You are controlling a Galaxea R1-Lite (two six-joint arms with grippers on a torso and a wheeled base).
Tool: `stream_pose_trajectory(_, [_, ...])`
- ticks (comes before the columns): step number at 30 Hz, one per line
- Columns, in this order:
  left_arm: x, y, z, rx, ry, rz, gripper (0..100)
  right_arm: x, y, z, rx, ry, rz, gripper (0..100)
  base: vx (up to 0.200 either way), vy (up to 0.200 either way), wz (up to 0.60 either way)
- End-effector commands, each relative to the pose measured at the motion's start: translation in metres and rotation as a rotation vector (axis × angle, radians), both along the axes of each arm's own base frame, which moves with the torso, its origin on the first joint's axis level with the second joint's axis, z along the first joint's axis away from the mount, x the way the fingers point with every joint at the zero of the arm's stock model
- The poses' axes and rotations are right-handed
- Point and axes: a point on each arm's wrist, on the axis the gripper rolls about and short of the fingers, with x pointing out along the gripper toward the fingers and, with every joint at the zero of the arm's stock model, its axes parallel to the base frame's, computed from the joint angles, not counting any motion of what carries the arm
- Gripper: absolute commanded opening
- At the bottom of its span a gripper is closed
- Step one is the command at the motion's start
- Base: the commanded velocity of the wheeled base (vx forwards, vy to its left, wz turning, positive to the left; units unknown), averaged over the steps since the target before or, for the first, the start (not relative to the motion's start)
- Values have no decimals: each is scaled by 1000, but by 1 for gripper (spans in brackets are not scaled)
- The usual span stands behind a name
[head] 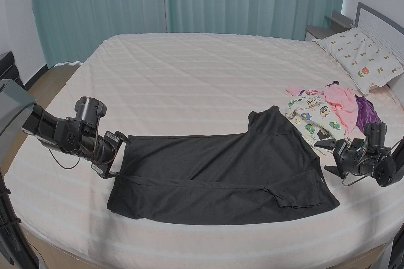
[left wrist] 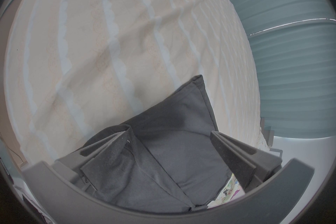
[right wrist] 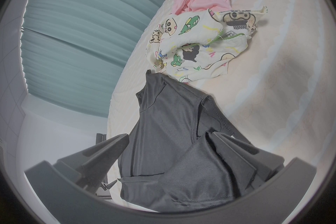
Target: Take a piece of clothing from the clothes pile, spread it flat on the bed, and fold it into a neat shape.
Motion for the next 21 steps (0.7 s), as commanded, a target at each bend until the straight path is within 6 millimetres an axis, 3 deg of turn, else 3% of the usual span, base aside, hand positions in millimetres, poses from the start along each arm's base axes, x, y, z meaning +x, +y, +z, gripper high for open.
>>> stream_pose_trajectory(1, [2,-2,7,-2,-29,-8,100,0,0,0,-2,1,-1,100,0,0,0])
stream_pose_trajectory(11, [25,6,21,107,-144,-91,100,-4,10,-2,-2,12,33,100,0,0,0])
stream_pose_trajectory(18, [55,5,1,258,-180,-261,100,-4,14,-3,-2,15,44,100,0,0,0])
stream_pose_trajectory(20, [56,6,0,262,-179,-264,100,-4,14,-3,-2,15,44,100,0,0,0])
stream_pose_trajectory(21, [69,9,-6,317,-202,-323,100,-4,14,-3,-2,16,44,100,0,0,0])
